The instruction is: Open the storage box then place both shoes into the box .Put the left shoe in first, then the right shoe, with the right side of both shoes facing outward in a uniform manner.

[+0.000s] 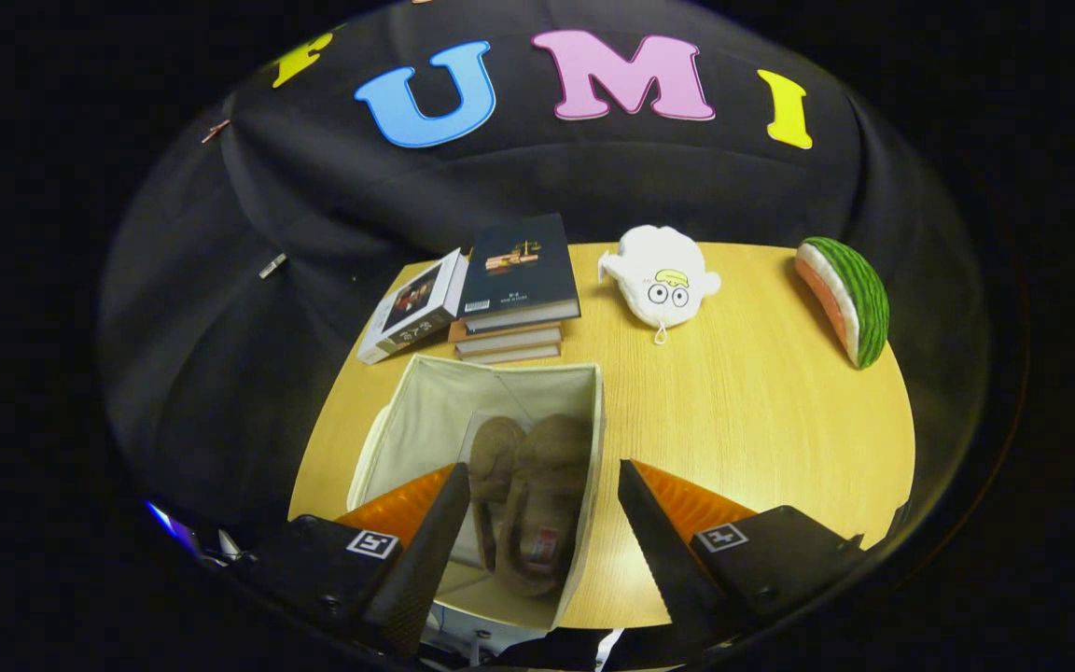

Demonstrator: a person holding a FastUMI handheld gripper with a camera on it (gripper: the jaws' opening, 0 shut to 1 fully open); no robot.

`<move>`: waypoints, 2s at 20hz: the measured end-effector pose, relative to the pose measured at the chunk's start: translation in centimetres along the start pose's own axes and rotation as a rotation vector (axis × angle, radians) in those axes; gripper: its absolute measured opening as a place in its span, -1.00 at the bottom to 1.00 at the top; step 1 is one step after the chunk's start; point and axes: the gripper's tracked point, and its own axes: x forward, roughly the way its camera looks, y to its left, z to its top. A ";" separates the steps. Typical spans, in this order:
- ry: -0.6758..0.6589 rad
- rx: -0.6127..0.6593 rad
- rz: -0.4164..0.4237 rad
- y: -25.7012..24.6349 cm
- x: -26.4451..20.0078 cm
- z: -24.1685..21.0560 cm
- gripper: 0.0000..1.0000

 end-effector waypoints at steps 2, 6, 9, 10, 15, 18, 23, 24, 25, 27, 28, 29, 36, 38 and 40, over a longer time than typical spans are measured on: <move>-0.090 0.003 -0.008 -1.4 -1.2 2.4 0.98; -0.302 -0.039 -0.050 -5.6 -5.1 7.8 0.97; -0.453 -0.096 -0.063 -8.2 -9.0 11.4 0.97; -0.498 -0.120 -0.064 -9.1 -10.3 12.7 0.97; -0.669 -0.193 -0.092 -14.7 -16.8 17.5 0.97; -0.751 -0.254 -0.120 -17.7 -21.0 19.3 0.96; -0.851 -0.342 -0.210 -21.8 -26.8 21.0 0.92; -0.853 -0.352 -0.220 -22.4 -27.3 20.7 0.92; -0.857 -0.362 -0.230 -22.8 -27.8 20.4 0.95; -0.861 -0.364 -0.246 -23.6 -28.3 19.7 0.95; -0.864 -0.350 -0.250 -24.0 -28.6 19.3 0.95; -0.866 -0.332 -0.253 -24.6 -28.6 18.8 0.95; -0.849 -0.199 -0.288 -28.9 -28.6 16.3 0.95; -0.852 -0.171 -0.294 -29.7 -28.5 16.7 0.95; -0.850 -0.161 -0.303 -30.4 -28.0 16.7 0.95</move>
